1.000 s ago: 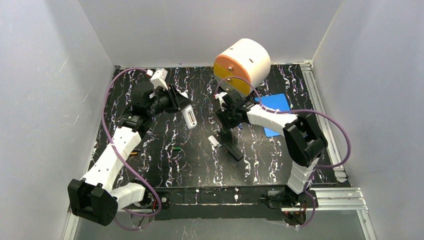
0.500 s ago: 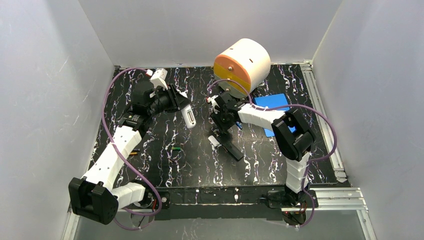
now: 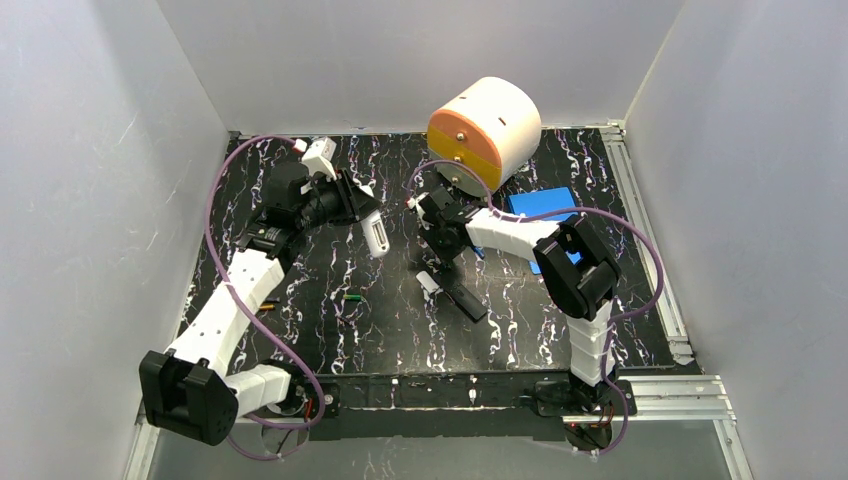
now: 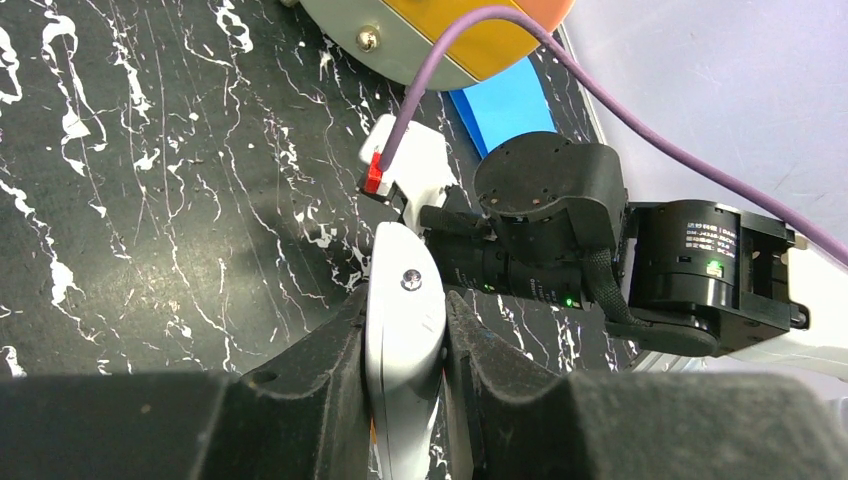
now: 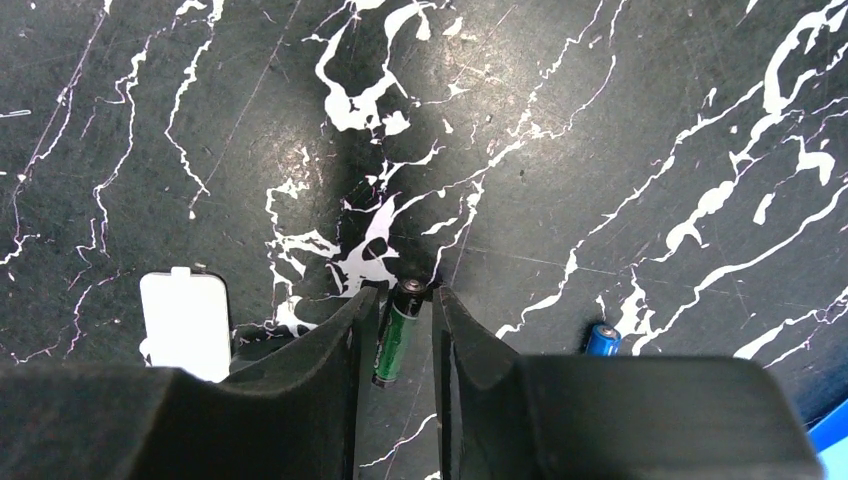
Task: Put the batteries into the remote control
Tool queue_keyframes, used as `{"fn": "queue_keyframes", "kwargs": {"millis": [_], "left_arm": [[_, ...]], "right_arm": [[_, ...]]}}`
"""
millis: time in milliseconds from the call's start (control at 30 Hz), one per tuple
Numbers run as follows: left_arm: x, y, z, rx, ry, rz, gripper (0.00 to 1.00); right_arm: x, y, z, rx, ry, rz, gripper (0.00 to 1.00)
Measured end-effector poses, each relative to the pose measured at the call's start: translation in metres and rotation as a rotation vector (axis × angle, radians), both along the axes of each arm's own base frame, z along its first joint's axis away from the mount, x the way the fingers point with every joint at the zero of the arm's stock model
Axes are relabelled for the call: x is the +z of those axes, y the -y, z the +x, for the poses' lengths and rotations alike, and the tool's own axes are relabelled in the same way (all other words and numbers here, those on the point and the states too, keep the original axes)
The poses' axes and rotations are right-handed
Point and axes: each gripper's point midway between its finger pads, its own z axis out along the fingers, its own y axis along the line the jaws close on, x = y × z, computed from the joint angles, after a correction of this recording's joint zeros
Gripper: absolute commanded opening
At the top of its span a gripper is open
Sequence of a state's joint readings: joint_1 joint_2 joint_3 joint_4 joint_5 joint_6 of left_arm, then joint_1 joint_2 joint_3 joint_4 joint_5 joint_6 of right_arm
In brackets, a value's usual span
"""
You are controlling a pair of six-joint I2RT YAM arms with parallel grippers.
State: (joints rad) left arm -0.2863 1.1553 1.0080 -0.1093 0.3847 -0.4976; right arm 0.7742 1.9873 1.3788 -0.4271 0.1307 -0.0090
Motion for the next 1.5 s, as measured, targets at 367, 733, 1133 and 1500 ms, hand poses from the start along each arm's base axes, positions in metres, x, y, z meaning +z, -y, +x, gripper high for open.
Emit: {"fn": "queue_keyframes", "kwargs": {"millis": [367, 733, 1133, 1500], "left_arm": [[-0.006, -0.001, 0.004, 0.002, -0.013, 0.005, 0.00], [-0.005, -0.001, 0.003, -0.002, -0.015, -0.001, 0.00], [-0.001, 0.001, 0.005, -0.005, -0.002, -0.016, 0.00], [-0.002, 0.016, 0.017, -0.042, -0.035, -0.076, 0.00]], "right_arm": [[-0.001, 0.007, -0.003, -0.108, -0.022, -0.012, 0.32], [-0.002, 0.013, -0.013, -0.199, -0.074, -0.022, 0.13], [0.004, 0.021, -0.013, -0.231, 0.006, 0.015, 0.10], [0.145, 0.004, 0.010, -0.241, 0.309, 0.366, 0.10]]}}
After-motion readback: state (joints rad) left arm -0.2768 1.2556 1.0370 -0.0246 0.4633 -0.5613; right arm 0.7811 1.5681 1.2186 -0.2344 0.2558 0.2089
